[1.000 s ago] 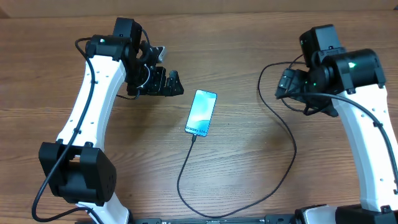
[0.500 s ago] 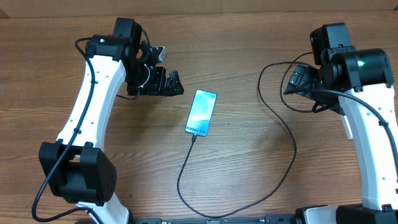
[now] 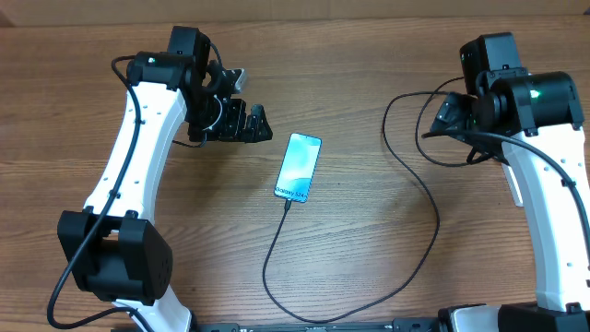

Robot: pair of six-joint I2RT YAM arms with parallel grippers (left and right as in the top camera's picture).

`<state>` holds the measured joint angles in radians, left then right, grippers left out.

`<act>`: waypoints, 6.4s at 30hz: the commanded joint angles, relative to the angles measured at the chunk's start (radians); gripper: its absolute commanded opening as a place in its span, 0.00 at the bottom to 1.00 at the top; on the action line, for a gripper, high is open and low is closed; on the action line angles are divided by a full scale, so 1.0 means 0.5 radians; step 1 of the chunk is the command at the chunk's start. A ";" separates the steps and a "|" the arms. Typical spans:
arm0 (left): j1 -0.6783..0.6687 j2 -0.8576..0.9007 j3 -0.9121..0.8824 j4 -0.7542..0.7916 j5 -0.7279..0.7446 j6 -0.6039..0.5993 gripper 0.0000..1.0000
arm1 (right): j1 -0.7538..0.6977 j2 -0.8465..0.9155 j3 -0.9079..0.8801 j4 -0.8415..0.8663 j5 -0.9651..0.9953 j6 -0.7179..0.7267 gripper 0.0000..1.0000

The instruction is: Plug charger to phone and switch on socket

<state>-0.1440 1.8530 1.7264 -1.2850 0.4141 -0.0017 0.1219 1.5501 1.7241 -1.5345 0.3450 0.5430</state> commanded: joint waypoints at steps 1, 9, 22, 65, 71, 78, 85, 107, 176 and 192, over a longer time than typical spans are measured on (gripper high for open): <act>-0.002 -0.045 0.011 0.007 -0.007 -0.011 1.00 | -0.013 0.006 -0.011 0.014 0.043 0.021 1.00; -0.002 -0.045 0.011 0.008 -0.007 -0.011 1.00 | -0.019 0.048 -0.013 0.014 0.095 0.022 1.00; -0.002 -0.045 0.011 0.007 -0.007 -0.011 1.00 | -0.330 0.048 -0.112 0.064 0.092 0.022 1.00; -0.001 -0.045 0.011 0.007 -0.007 -0.011 1.00 | -1.458 0.227 -0.462 1.017 -0.275 0.006 1.00; -0.001 -0.045 0.011 0.007 -0.007 -0.011 1.00 | -1.486 0.464 -0.462 1.010 -0.275 0.005 1.00; -0.001 -0.045 0.011 0.007 -0.007 -0.011 1.00 | -1.494 0.706 -0.462 1.016 -0.273 -0.002 1.00; -0.001 -0.045 0.011 0.008 -0.007 -0.011 1.00 | -1.513 0.840 -0.462 1.050 -0.275 -0.002 1.00; -0.001 -0.045 0.011 0.007 -0.007 -0.011 1.00 | -1.518 0.923 -0.468 1.152 -0.320 -0.142 1.00; -0.001 -0.045 0.011 0.008 -0.007 -0.011 1.00 | -1.518 0.924 -0.700 1.393 -0.656 -0.409 1.00; -0.001 -0.045 0.011 0.008 -0.008 -0.011 1.00 | -1.518 0.924 -0.700 1.307 -0.681 -0.409 1.00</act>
<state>-0.1440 1.8530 1.7264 -1.2850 0.4141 -0.0017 -0.6533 1.9980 1.3991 -0.8452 0.0513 0.3660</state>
